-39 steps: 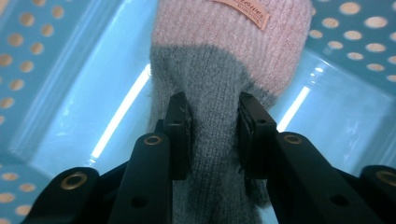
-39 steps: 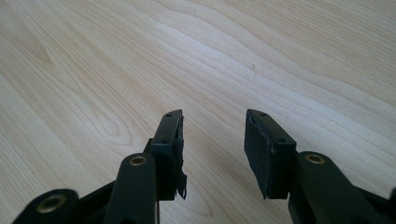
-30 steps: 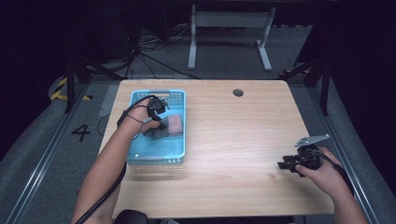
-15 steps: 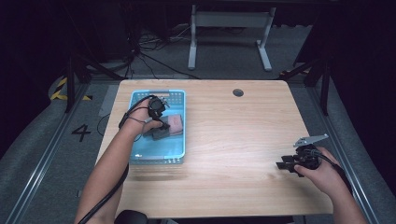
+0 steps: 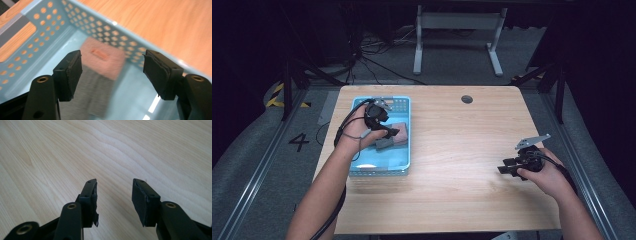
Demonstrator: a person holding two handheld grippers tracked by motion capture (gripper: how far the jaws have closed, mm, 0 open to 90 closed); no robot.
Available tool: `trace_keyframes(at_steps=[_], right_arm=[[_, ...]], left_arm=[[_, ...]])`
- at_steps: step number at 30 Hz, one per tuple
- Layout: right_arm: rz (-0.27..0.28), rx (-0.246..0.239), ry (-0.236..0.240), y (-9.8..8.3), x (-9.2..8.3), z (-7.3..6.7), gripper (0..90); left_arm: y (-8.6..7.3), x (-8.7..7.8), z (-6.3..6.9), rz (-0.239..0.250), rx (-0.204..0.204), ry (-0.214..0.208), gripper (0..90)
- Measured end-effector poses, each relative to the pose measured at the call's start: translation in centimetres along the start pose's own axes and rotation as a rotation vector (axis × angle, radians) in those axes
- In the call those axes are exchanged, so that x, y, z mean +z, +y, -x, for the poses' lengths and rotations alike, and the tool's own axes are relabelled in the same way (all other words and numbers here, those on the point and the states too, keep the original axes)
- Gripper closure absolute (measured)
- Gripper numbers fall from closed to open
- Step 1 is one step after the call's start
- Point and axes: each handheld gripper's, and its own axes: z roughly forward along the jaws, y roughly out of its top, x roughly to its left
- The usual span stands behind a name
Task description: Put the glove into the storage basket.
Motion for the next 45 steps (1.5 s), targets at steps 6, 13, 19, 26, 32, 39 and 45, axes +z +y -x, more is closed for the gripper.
trace_keyframes(at_steps=[6, 13, 19, 26, 32, 39, 45], right_arm=[[0.002, -0.040, 0.025, 1.3, 1.1, -0.1, 55.8], [0.019, -0.075, 0.029, 1.0, 2.1, -0.4, 53.3], [0.048, -0.104, 0.029, 0.7, 2.7, -1.1, 51.1], [0.055, -0.115, 0.042, 0.2, 3.6, -1.7, 49.4], [0.079, -0.110, 0.032, -0.2, 3.6, -1.6, 48.9], [0.102, -0.104, 0.026, -0.6, 3.6, -1.4, 48.8], [0.104, -0.106, 0.027, -0.7, 3.7, -1.5, 48.6]], left_arm=[[-0.6, -2.2, 3.1, 0.038, -0.031, -0.018, 31.6], [-1.8, -3.9, 6.7, 0.078, -0.009, -0.041, 31.3], [-2.9, -3.7, 9.8, 0.102, 0.034, -0.068, 30.8], [-4.7, -2.2, 12.5, 0.125, 0.067, -0.106, 31.9], [-6.4, -0.8, 13.0, 0.128, 0.058, -0.149, 32.2], [-8.1, -0.6, 13.6, 0.185, 0.088, -0.176, 31.3], [-9.2, 0.9, 15.2, 0.168, 0.109, -0.235, 30.9]])
